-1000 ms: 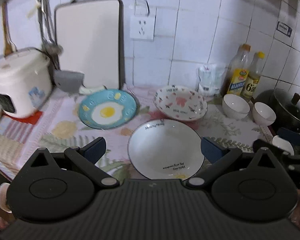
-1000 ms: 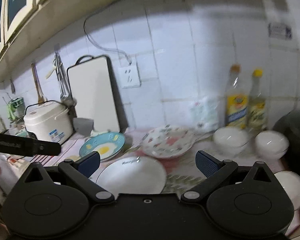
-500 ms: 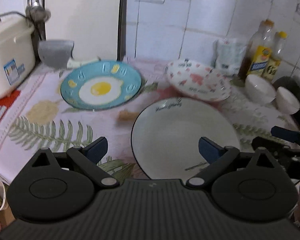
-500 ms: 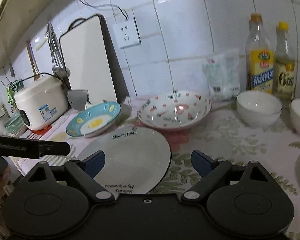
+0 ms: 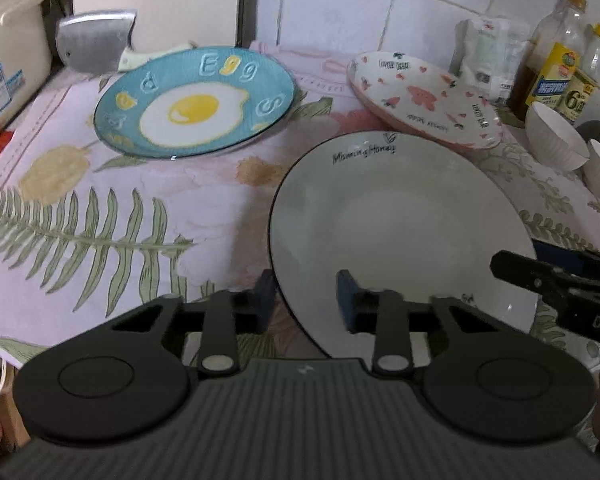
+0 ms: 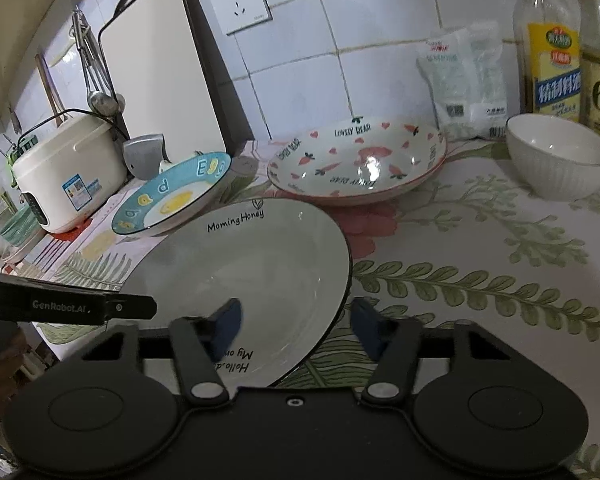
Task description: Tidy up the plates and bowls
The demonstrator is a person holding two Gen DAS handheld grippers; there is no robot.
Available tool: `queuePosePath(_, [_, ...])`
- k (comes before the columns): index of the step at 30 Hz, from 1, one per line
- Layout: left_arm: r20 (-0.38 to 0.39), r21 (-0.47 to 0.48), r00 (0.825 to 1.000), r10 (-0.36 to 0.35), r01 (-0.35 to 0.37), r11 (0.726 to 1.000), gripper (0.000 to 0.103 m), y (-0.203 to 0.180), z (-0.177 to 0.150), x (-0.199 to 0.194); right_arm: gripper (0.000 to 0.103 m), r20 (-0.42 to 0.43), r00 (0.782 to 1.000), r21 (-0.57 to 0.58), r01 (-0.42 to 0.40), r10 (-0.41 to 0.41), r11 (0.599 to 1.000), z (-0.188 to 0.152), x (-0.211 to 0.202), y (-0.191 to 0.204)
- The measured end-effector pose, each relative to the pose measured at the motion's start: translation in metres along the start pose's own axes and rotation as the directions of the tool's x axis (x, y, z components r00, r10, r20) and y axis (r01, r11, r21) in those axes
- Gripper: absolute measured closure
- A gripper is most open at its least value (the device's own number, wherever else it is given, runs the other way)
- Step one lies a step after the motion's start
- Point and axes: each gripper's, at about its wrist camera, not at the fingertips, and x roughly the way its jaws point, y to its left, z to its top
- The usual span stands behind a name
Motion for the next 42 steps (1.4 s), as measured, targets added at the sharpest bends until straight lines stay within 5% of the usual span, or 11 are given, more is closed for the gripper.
queuePosePath(7, [-0.013,-0.099,0.998,-0.061,0.060,0.993,0.079,0.012,-0.001,0.007,0.083,-0.019,0.999,0.013,0.043,-0.043,0.999,0.001,0.006,-0.009])
queuePosePath(17, [-0.019,-0.108,0.999,-0.045,0.043,0.993,0.080,0.008,0.000,0.006,0.082,-0.064,0.998,0.121,0.007,0.001,0.993,0.004,0.017,-0.019])
queuePosePath(26, [0.001,-0.008,0.997,-0.081,0.081,0.997,0.079,-0.016,-0.006,-0.027,0.082,-0.051,0.999,0.126,0.019,-0.013,0.992,0.000,-0.026,-0.018])
queuePosePath(42, [-0.049,0.078,0.978,-0.202,0.205,0.976,0.079,-0.093,0.008,-0.024,0.082,-0.015,0.990,0.171,0.143,-0.143,0.975,0.001,-0.094,-0.064])
